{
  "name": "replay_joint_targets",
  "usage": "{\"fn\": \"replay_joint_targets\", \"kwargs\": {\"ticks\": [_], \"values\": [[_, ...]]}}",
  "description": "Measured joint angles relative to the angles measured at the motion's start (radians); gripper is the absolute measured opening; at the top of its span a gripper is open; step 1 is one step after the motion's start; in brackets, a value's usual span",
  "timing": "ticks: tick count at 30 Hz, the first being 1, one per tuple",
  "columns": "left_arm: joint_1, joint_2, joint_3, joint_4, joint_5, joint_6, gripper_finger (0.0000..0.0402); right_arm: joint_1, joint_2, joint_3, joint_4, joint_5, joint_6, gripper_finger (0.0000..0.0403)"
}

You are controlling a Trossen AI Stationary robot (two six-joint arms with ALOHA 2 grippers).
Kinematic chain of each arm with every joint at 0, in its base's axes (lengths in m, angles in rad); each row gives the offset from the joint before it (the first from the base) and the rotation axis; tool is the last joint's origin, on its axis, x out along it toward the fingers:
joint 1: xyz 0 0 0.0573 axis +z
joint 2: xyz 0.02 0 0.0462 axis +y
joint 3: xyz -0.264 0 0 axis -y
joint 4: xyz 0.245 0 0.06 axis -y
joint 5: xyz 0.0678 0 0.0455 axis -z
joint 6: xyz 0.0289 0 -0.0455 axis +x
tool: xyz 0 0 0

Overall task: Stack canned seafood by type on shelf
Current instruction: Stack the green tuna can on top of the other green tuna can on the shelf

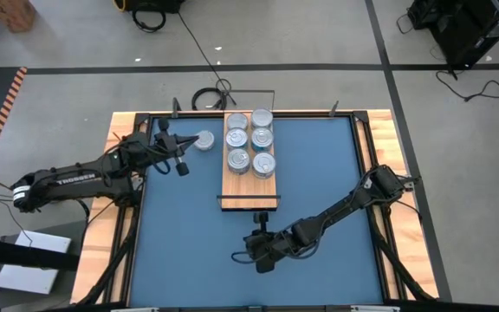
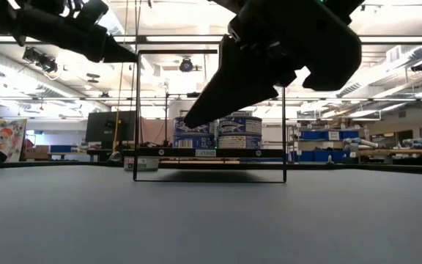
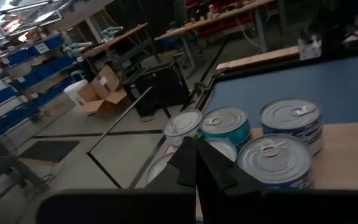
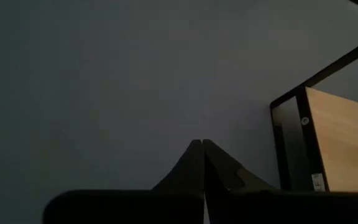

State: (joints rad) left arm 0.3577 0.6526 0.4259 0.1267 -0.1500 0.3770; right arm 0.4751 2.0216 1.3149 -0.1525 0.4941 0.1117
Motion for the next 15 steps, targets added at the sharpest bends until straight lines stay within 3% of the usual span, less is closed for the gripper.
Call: {"fn": "replay_joint_targets", "kwargs": {"ticks": [15], "values": [[0.000, -0.014, 0.000, -0.070, 0.138, -0.071, 0.0001, -0.005, -0.036, -0.270, 0.423, -0.051, 0.060, 0.0000]]}}
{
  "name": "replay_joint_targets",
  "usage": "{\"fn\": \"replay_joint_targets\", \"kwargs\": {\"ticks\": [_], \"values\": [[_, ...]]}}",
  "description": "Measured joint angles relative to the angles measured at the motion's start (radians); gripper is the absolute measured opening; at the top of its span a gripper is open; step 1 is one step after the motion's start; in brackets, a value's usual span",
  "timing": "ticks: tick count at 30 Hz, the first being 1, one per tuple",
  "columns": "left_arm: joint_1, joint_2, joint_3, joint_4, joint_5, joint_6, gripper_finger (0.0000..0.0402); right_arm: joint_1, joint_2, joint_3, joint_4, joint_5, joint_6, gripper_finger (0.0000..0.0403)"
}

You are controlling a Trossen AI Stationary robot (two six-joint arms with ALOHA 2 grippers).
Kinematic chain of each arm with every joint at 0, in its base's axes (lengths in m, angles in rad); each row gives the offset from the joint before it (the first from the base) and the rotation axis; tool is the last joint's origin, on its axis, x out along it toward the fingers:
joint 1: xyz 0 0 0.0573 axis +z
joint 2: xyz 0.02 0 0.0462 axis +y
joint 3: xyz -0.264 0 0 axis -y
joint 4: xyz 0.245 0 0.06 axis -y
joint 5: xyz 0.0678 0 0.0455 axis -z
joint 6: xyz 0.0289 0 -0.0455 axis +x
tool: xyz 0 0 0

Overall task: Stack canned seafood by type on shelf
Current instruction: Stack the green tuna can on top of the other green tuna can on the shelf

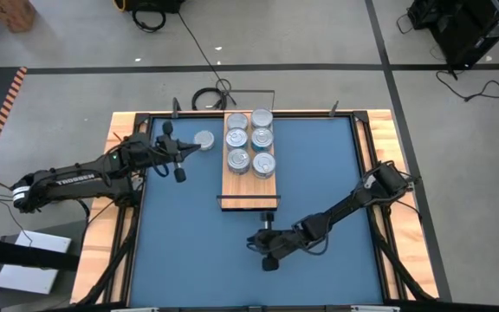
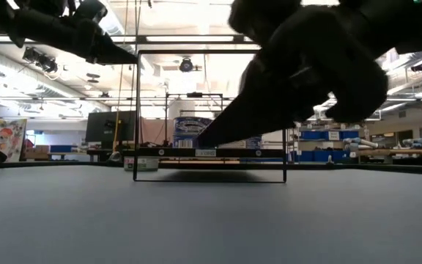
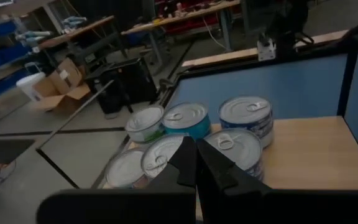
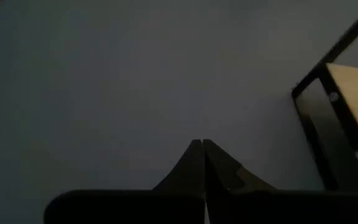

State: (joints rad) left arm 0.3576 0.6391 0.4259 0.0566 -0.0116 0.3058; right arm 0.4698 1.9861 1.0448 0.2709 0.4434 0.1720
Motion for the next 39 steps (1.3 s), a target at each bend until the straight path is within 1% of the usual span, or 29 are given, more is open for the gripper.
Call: {"fn": "replay_joint_targets", "kwargs": {"ticks": [2, 7, 10, 18, 22, 30, 36, 39], "values": [[0.000, 0.000, 0.000, -0.018, 0.000, -0.001, 0.0001, 0.000, -0.028, -0.040, 0.048, -0.007, 0.003, 0.0000], [0.000, 0.000, 0.000, -0.039, 0.011, 0.000, 0.0001, 0.000, -0.147, -0.186, 0.183, -0.011, 0.006, 0.0000], [-0.001, 0.000, 0.000, -0.034, 0.029, 0.001, 0.0001, 0.000, -0.225, -0.245, 0.195, -0.009, 0.018, 0.0000], [-0.001, 0.002, 0.000, -0.037, 0.031, 0.005, 0.0001, 0.014, -0.407, -0.344, 0.185, 0.054, -0.008, 0.0000], [-0.001, 0.002, 0.000, -0.047, 0.034, 0.009, 0.0001, 0.011, -0.478, -0.370, 0.183, 0.054, -0.041, 0.0000], [-0.001, 0.002, 0.000, -0.091, 0.020, 0.005, 0.0001, 0.006, -0.605, -0.377, 0.146, 0.054, -0.122, 0.0003], [-0.001, 0.002, 0.000, -0.090, 0.008, 0.005, 0.0001, -0.003, -0.640, -0.377, 0.130, 0.054, -0.123, 0.0003], [-0.001, 0.002, 0.000, -0.119, -0.034, 0.005, 0.0001, -0.012, -0.640, -0.376, 0.112, 0.051, -0.131, 0.0003]]}}
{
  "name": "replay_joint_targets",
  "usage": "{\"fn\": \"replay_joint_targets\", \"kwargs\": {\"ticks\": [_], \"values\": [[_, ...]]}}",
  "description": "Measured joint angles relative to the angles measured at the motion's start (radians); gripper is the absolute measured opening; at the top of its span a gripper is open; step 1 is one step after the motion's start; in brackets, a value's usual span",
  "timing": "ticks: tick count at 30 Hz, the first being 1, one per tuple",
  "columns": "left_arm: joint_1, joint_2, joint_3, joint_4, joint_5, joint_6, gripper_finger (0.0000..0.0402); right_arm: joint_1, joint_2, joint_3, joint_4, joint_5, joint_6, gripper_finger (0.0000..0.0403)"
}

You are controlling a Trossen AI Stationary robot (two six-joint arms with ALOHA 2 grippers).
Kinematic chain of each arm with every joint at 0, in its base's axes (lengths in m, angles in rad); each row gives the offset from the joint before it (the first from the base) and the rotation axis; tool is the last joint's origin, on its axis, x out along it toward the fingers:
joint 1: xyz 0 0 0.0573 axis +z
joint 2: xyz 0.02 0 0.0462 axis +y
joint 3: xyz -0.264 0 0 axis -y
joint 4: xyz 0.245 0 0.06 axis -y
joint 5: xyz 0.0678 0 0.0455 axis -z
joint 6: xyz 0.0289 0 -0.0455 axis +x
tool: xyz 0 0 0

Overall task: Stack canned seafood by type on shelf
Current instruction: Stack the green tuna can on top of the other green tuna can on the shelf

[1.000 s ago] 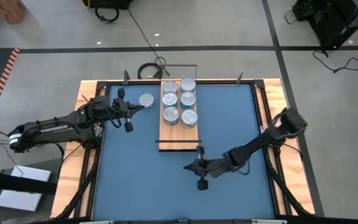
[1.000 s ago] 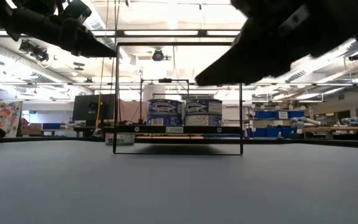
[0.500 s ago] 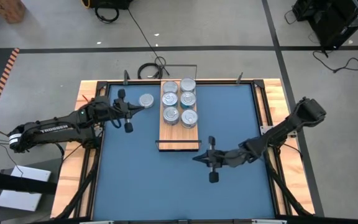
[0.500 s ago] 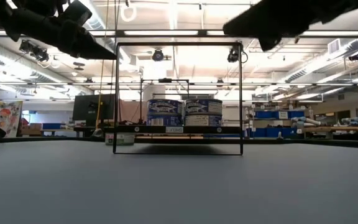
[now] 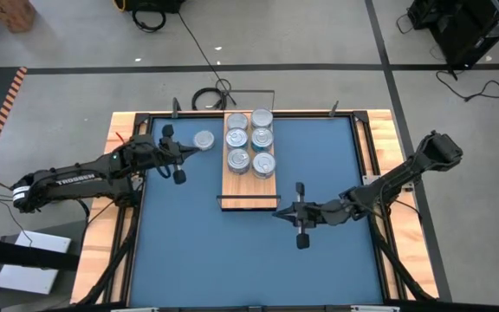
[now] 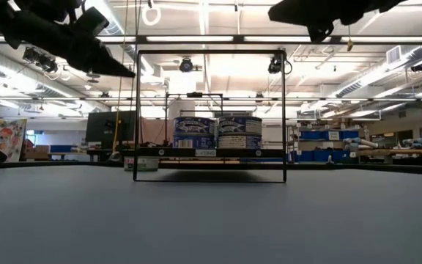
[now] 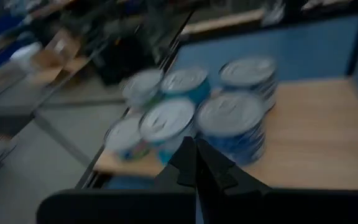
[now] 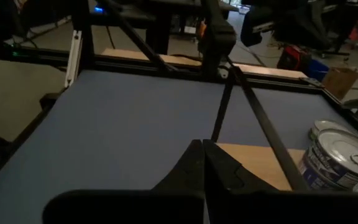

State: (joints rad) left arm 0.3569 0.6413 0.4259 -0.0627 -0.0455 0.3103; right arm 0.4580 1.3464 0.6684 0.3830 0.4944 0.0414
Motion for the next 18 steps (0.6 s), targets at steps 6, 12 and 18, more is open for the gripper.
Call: {"fn": "replay_joint_targets", "kwargs": {"ticks": [6, 12, 18], "values": [[0.000, 0.031, 0.036, -0.119, -0.142, 0.000, 0.0000, -0.037, -0.007, 0.000, -0.017, 0.002, 0.000, 0.0003], [0.000, 0.148, 0.074, -0.200, -0.170, -0.005, 0.0000, -0.051, -0.068, 0.001, -0.055, -0.014, -0.022, 0.0003], [0.001, 0.303, 0.078, -0.193, -0.125, 0.080, 0.0000, -0.051, -0.213, 0.001, -0.122, -0.018, -0.087, 0.0004]]}}
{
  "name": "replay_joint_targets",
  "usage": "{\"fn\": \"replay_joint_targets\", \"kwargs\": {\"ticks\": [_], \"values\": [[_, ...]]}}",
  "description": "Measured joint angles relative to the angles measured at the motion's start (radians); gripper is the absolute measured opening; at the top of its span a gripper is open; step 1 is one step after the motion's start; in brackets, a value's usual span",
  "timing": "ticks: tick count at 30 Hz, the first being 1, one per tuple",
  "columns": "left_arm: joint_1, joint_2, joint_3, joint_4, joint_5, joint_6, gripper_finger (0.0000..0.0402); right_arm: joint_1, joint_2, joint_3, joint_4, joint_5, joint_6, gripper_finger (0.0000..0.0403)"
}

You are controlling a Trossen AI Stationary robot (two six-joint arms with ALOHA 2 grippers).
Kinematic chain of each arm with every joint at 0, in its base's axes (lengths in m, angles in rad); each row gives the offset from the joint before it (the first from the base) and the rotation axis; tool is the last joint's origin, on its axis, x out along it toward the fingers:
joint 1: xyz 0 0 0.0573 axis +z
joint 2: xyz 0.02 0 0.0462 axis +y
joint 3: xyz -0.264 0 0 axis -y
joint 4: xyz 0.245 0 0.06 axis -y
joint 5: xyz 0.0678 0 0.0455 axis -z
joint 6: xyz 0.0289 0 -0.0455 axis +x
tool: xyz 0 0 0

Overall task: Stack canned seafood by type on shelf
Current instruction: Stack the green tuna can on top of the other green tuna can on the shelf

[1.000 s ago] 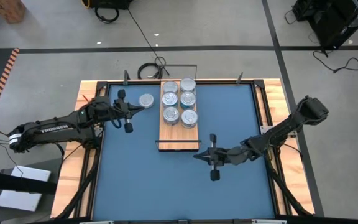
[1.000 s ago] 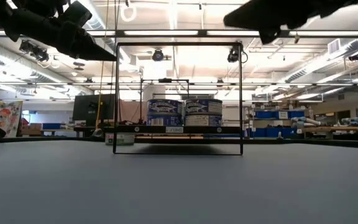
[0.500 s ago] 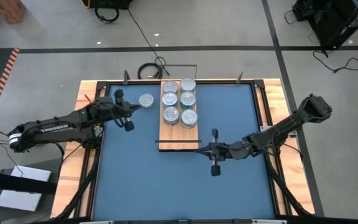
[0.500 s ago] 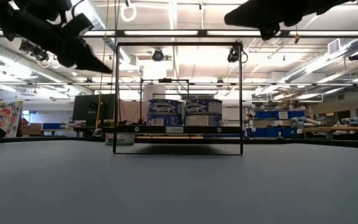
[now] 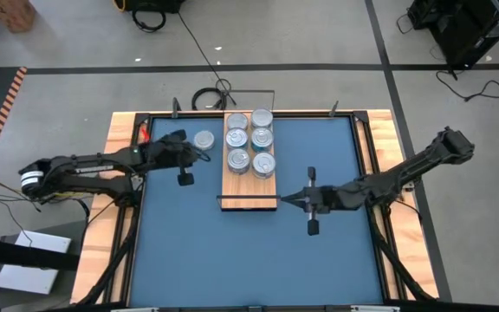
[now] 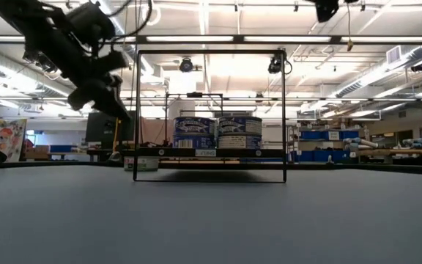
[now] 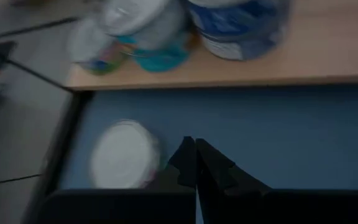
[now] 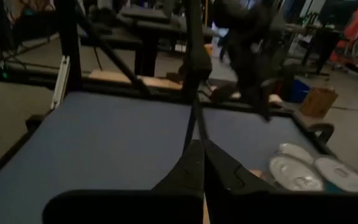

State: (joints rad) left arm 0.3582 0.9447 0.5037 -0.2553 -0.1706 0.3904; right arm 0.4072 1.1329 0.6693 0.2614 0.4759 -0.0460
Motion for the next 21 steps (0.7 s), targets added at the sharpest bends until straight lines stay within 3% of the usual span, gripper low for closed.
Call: {"fn": "replay_joint_targets", "kwargs": {"ticks": [5, 12, 21], "values": [[0.014, 0.099, 0.000, 0.045, 0.021, 0.071, 0.0000, -0.008, -0.110, 0.000, -0.099, 0.000, -0.008, 0.0004], [0.090, 0.249, 0.039, 0.064, -0.036, 0.074, 0.0008, -0.024, -0.101, 0.000, -0.151, 0.001, -0.010, 0.0004], [0.133, 0.413, 0.078, 0.131, -0.087, 0.109, 0.0095, -0.034, -0.078, 0.000, -0.149, 0.001, -0.011, 0.0004]]}}
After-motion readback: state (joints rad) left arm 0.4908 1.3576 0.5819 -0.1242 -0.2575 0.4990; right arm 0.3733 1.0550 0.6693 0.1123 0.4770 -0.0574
